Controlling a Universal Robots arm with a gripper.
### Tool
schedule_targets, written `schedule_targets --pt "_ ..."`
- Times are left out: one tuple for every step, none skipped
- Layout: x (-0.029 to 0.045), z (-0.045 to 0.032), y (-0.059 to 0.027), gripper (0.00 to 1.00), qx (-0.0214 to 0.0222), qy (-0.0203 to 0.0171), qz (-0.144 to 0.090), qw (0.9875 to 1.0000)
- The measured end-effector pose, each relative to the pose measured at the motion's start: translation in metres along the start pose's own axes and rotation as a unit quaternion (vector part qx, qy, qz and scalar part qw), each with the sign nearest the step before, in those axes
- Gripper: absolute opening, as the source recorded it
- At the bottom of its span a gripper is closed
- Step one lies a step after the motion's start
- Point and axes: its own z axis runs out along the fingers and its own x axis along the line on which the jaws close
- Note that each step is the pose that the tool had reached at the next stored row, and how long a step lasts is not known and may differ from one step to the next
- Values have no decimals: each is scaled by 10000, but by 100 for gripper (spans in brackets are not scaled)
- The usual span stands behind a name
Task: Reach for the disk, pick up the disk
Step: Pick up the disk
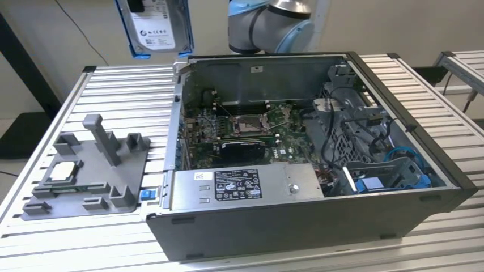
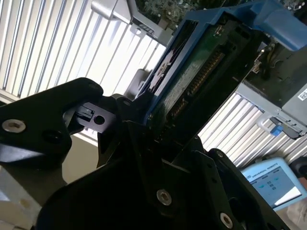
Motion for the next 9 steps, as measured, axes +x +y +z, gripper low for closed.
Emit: schedule_targets --pt "-1 0 -34 0 0 0 0 10000" --pt "-3 1 -71 0 0 0 0 10000" --pt "-4 1 -106 0 0 0 0 10000" --pt "-5 2 -141 0 0 0 0 10000" --pt "-6 2 -177 0 0 0 0 10000" --pt "-7 2 -212 0 0 0 0 10000" --pt "-8 3 -247 0 0 0 0 10000" --pt "-9 3 -282 0 0 0 0 10000" --pt "-11 4 -318 0 0 0 0 10000"
